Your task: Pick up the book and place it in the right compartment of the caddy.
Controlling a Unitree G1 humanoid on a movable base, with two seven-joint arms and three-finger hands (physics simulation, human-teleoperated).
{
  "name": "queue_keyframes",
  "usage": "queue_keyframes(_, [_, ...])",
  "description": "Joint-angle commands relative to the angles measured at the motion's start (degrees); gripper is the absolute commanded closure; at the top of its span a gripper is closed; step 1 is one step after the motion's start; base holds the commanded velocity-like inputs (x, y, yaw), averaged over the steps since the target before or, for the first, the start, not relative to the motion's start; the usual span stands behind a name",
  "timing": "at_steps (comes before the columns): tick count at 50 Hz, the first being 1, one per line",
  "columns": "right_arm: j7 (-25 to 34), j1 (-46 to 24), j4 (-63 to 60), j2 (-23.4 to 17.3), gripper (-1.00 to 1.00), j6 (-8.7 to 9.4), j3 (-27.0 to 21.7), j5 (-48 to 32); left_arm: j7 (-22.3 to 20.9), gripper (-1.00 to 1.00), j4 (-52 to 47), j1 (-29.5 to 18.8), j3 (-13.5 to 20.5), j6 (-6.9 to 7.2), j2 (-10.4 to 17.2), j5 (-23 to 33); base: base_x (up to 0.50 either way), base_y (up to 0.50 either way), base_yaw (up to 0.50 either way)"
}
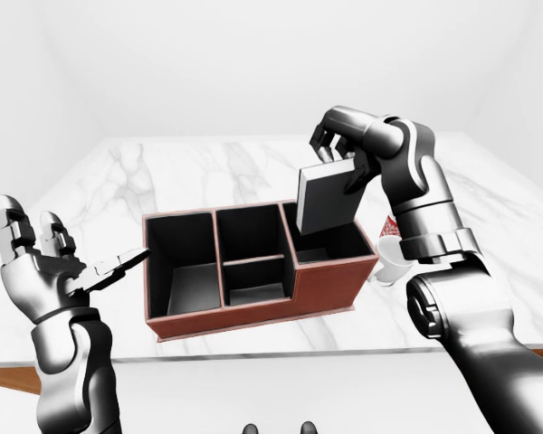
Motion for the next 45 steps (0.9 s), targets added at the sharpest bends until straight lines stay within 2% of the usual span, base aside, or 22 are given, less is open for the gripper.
queue_keyframes(1, [0.0, -0.2, 1.5, -0.1, 1.0, 0.0, -1.0, -0.2, -0.1, -1.0, 0.2, 0.0, 0.0, 0.0, 0.0, 0.0, 0.0, 0.0, 0.0])
queue_keyframes(45, [0.0, 4.1, 7.3, 1.2, 1.0, 0.0, -0.2, 1.3, 0.0, -1.0, -0.2, 0.1, 0.2, 0.0, -0.1, -0.2, 0.0, 0.0, 0.0])
